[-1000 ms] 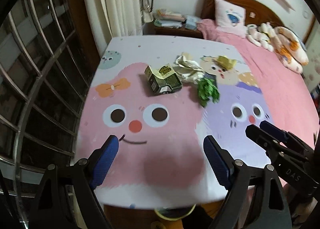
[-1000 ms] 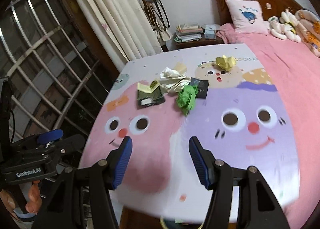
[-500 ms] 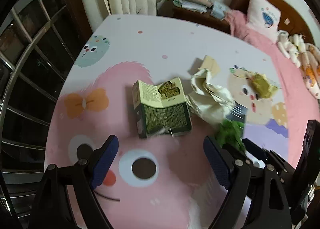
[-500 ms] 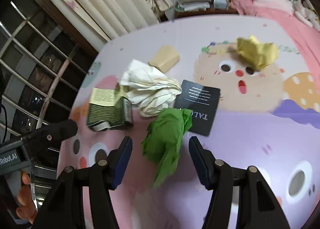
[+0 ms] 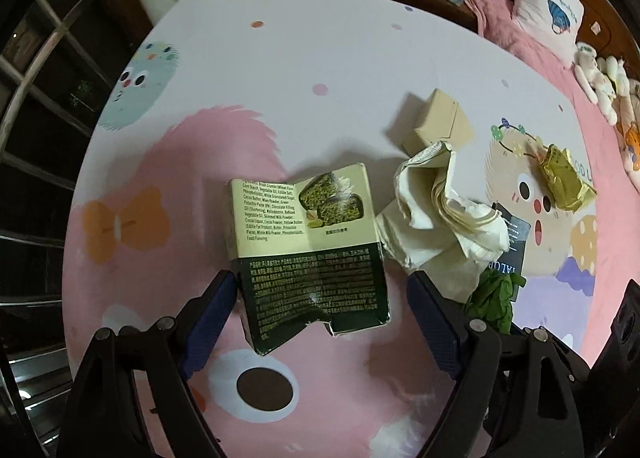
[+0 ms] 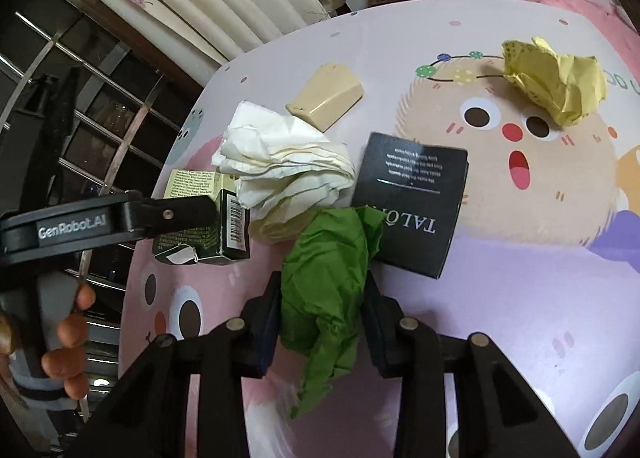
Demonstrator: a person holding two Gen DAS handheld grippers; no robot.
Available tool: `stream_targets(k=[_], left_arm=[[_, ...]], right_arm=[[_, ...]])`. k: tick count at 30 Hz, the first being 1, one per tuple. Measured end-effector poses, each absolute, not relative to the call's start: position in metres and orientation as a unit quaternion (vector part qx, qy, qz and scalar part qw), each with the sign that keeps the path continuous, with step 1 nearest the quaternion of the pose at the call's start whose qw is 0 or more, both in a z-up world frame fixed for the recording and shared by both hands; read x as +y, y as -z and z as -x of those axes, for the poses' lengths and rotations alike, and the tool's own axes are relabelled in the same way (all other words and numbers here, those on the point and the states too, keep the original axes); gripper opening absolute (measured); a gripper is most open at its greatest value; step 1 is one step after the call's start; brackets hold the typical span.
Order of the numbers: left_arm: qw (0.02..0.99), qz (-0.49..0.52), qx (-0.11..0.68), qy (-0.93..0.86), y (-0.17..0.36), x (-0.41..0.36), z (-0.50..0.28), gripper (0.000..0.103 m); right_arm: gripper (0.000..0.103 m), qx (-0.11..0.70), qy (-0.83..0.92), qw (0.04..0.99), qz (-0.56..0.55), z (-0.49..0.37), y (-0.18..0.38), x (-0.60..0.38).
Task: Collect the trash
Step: 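Grasp the green-white box with the left gripper while the right grasps the green glove, then lift the green-white box and green glove off the table toward the bin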
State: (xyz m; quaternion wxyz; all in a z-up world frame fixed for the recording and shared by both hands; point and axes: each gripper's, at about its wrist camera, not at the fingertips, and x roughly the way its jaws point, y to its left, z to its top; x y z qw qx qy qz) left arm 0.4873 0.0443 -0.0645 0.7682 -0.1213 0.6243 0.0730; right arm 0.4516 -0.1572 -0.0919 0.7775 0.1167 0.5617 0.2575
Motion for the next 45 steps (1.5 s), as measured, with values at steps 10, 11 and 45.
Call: stream_targets(k=[10,11,45], left_arm=[[0.745,0.090,0.653,-0.106,0.095,0.037,-0.509,0.085],[0.744,0.093,0.653,-0.107,0.097,0.039,-0.510,0.085],[0.850,0.033,0.526,-0.015,-0.031,0.038,-0.263,0.080]], right_arm=[[0.036,0.561,-0.266,0.773,-0.127,-0.454,0.093,-0.159],[0.036,0.561,-0.267,0.773,-0.128,-0.454,0.094,-0.160],[0.034,0.510,-0.176,0.831,-0.135,-0.285,0.015,-0.164]])
